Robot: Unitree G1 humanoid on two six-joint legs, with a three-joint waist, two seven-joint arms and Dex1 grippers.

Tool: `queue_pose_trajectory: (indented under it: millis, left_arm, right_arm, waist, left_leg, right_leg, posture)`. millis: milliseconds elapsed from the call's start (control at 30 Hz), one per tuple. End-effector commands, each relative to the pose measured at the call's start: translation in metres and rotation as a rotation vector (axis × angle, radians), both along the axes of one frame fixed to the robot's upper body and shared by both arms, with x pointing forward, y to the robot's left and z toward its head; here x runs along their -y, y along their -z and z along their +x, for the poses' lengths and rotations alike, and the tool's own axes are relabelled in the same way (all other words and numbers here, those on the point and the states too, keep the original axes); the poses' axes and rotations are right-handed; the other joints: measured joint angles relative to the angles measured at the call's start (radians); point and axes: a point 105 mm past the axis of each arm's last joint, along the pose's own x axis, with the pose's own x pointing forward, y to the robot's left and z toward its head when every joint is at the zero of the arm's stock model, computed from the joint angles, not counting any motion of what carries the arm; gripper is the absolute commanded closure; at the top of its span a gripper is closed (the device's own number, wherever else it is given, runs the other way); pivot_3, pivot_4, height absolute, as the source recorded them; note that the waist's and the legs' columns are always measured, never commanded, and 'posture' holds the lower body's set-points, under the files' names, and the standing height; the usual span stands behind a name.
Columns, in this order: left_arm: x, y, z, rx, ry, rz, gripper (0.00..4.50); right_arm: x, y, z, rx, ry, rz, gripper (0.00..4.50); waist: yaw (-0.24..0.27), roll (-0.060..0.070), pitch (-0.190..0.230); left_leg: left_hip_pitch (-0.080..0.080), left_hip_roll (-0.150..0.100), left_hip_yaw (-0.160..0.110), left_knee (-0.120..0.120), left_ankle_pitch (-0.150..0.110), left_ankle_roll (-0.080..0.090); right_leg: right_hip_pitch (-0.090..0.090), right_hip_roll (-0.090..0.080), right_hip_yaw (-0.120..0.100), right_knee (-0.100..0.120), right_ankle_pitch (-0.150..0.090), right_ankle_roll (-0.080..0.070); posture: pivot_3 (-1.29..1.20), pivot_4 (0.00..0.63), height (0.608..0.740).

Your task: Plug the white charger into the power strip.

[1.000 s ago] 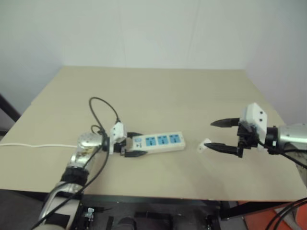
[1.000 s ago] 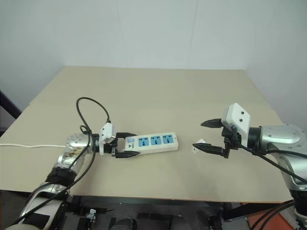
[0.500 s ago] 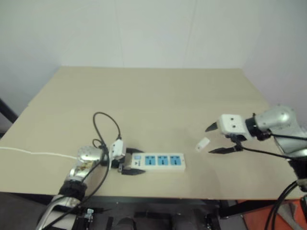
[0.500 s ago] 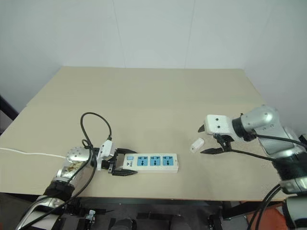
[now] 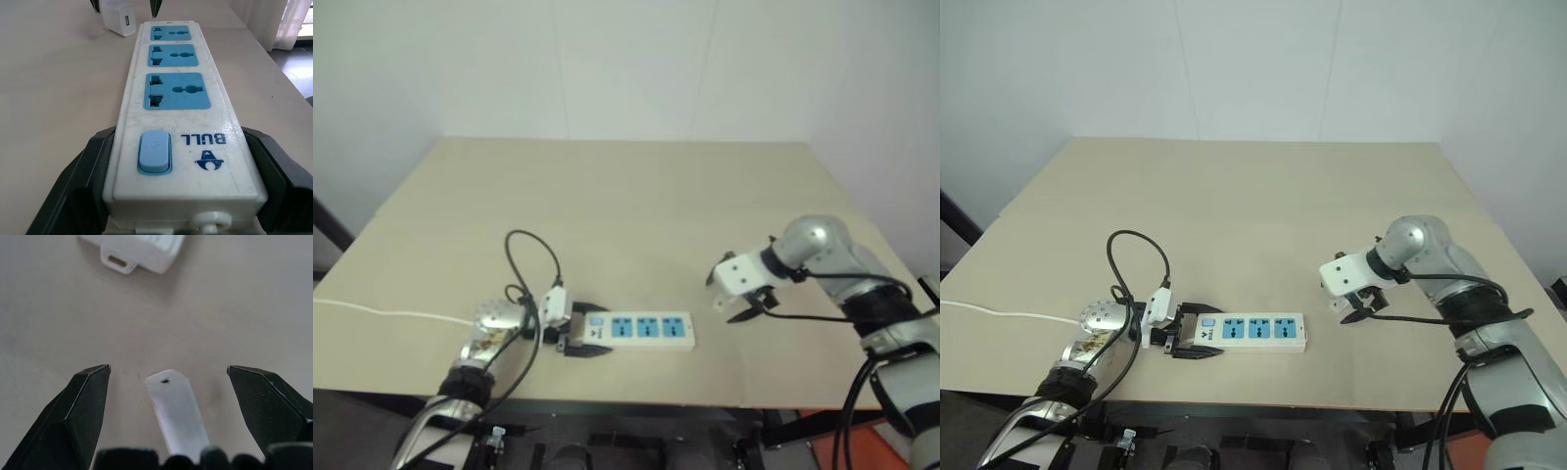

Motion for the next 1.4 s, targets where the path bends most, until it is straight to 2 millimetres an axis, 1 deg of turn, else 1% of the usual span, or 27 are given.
queue_pose_trajectory:
  millis: [33,200,267,333,367,433,567,633,733,767,833,900,967,1000,1033,1100,1167,1233,1300,1400]
  left_arm:
    - [0.005,0.007,-0.006,-0.047,0.05,0.045,1.21]
    - [0.003,0.006,-0.008,-0.072,0.07,0.083,1.21]
    - [0.003,0.005,-0.008,-0.071,0.076,0.088,1.21]
    - [0.004,0.003,-0.008,-0.071,0.077,0.092,1.21]
    - [0.004,0.003,-0.008,-0.072,0.077,0.094,1.21]
    - [0.004,0.003,-0.008,-0.072,0.078,0.097,1.21]
    - [0.004,0.003,-0.008,-0.073,0.081,0.102,1.21]
    - [0.005,0.003,-0.008,-0.074,0.083,0.105,1.21]
    - [0.009,0.002,-0.006,-0.069,0.084,0.103,1.21]
    - [0.011,0.001,-0.005,-0.069,0.085,0.103,1.21]
    - [0.013,0.0,-0.002,-0.068,0.084,0.103,1.21]
    - [0.015,0.0,0.001,-0.071,0.079,0.103,1.21]
    - [0.018,0.0,0.003,-0.072,0.078,0.102,1.21]
    - [0.018,0.0,0.003,-0.072,0.078,0.102,1.21]
    - [0.019,0.0,0.004,-0.071,0.078,0.103,1.21]
    - [0.02,0.0,0.005,-0.069,0.077,0.102,1.21]
    - [0.023,-0.001,0.006,-0.067,0.068,0.093,1.21]
    - [0.024,-0.002,0.007,-0.065,0.057,0.091,1.21]
    - [0.025,-0.003,0.009,-0.052,0.039,0.082,1.21]
    - [0.026,-0.006,0.013,-0.039,0.011,0.064,1.21]
  right_arm:
    - [-0.001,-0.009,0.007,0.054,-0.058,-0.06,0.0]
    - [-0.008,-0.005,0.016,0.086,-0.111,-0.113,0.0]
    - [-0.008,-0.001,0.018,0.076,-0.122,-0.134,0.39]
    - [-0.01,0.001,0.019,0.066,-0.118,-0.127,0.91]
    - [-0.011,0.001,0.02,0.064,-0.113,-0.123,1.35]
    - [-0.009,0.003,0.021,0.072,-0.131,-0.152,1.96]
    - [-0.007,0.003,0.023,0.09,-0.154,-0.174,3.32]
    - [-0.008,0.002,0.024,0.102,-0.162,-0.169,3.38]
    - [-0.009,-0.007,0.026,0.138,-0.148,-0.118,3.38]
    - [-0.011,-0.013,0.027,0.152,-0.138,-0.078,3.38]
    - [-0.026,-0.033,0.03,0.196,-0.098,0.092,3.38]
    - [-0.042,-0.056,0.027,0.186,-0.047,0.29,3.38]
    - [-0.058,-0.077,0.017,0.119,-0.006,0.521,3.38]
    - [-0.064,-0.084,0.01,0.081,0.001,0.611,3.38]
    - [-0.074,-0.092,0.003,0.047,0.013,0.76,3.38]
    - [-0.089,-0.102,-0.009,-0.024,0.067,1.005,3.38]
    - [-0.098,-0.107,-0.017,-0.088,0.139,1.189,3.38]
    - [-0.104,-0.105,-0.026,-0.173,0.188,1.304,3.38]
    - [-0.111,-0.1,-0.033,-0.214,0.221,1.368,3.38]
    - [-0.117,-0.089,-0.038,-0.25,0.256,1.387,3.38]
  waist:
    - [-0.001,0.0,0.0]
    - [-0.003,0.0,0.0]
    - [-0.004,0.0,0.0]
    - [-0.004,0.0,0.0]
    - [-0.005,0.0,0.0]
    - [-0.006,0.0,0.0]
    - [-0.006,0.0,0.0]
    - [-0.006,0.0,0.0]
    - [-0.006,0.0,0.0]
    - [-0.006,0.0,0.0]
    - [-0.005,0.001,0.0]
    - [-0.006,0.001,0.0]
    - [-0.005,0.001,0.0]
    - [-0.003,0.001,0.0]
    - [-0.002,0.0,0.0]
    - [-0.001,0.0,0.0]
    - [0.0,0.0,0.0]
    - [0.002,0.0,0.0]
    - [0.005,0.0,0.0]
    - [0.005,0.0,0.0]
  left_leg:
    - [0.0,0.0,0.0,0.0,0.0,0.0]
    - [-0.001,0.0,0.0,0.0,0.0,0.0]
    - [-0.001,0.0,0.0,0.0,0.0,0.0]
    - [-0.001,0.0,0.0,0.0,0.0,0.0]
    - [-0.001,0.0,0.0,0.0,0.0,0.0]
    - [0.0,0.0,0.0,0.0,0.0,0.0]
    - [0.0,0.0,0.0,0.0,0.0,0.0]
    - [0.0,0.0,0.0,0.0,0.0,0.0]
    - [0.0,0.0,0.0,0.0,0.0,0.0]
    - [0.0,0.0,0.0,0.0,0.0,0.0]
    - [-0.001,0.0,-0.001,0.0,0.0,0.0]
    - [-0.001,0.0,-0.001,0.0,0.0,0.0]
    - [-0.001,0.0,-0.001,0.0,0.0,0.0]
    - [-0.001,0.0,-0.002,0.0,0.0,0.0]
    - [-0.002,0.0,-0.002,0.0,0.0,0.0]
    - [-0.002,0.0,-0.003,0.0,0.0,0.0]
    - [-0.002,0.0,-0.003,0.0,0.0,0.0]
    - [-0.002,-0.001,-0.003,0.0,0.0,0.0]
    - [-0.002,-0.001,-0.003,0.001,0.0,0.0]
    - [-0.002,0.0,-0.003,0.001,0.0,0.0]
  right_leg:
    - [0.0,0.0,0.0,0.0,0.0,0.0]
    - [-0.001,0.0,0.0,0.0,0.0,-0.001]
    - [-0.001,0.0,0.0,0.0,0.0,-0.001]
    - [-0.001,0.0,0.0,0.0,0.0,-0.001]
    - [-0.001,0.0,0.0,0.0,0.0,-0.001]
    - [-0.001,0.0,0.0,0.0,0.0,-0.001]
    - [-0.001,0.0,0.0,0.001,0.0,-0.001]
    - [-0.001,0.0,0.0,0.001,0.0,-0.001]
    - [-0.001,0.0,0.0,0.001,0.0,-0.001]
    - [-0.001,0.0,0.0,0.001,0.0,-0.001]
    - [-0.001,0.0,0.0,0.001,0.0,-0.001]
    - [-0.001,0.0,0.0,0.001,0.0,-0.001]
    - [-0.001,0.0,0.0,0.001,0.0,-0.001]
    - [-0.001,0.0,-0.001,0.001,0.0,-0.001]
    - [-0.001,0.0,-0.001,0.001,0.0,-0.001]
    - [0.0,0.0,-0.002,0.001,0.0,-0.001]
    - [0.0,0.0,-0.002,0.002,0.0,-0.002]
    - [0.0,0.0,-0.002,0.002,0.001,-0.002]
    - [0.0,0.0,-0.002,0.002,0.001,-0.001]
    - [0.0,0.0,-0.002,0.002,0.001,-0.001]
  posture:
    - [0.0,0.15,0.74]
    - [0.0,0.15,0.74]
    - [0.0,0.15,0.74]
    - [0.0,0.15,0.74]
    - [0.0,0.15,0.74]
    - [0.0,0.15,0.74]
    - [0.0,0.15,0.74]
    - [0.0,0.15,0.74]
    - [0.0,0.15,0.74]
    - [0.0,0.15,0.74]
    - [0.0,0.15,0.74]
    - [0.0,0.15,0.74]
    - [0.0,0.15,0.74]
    - [0.0,0.15,0.74]
    - [0.0,0.15,0.74]
    - [0.0,0.15,0.74]
    - [0.0,0.15,0.74]
    - [0.0,0.15,0.74]
    - [0.0,0.15,0.74]
    - [0.0,0.15,0.74]
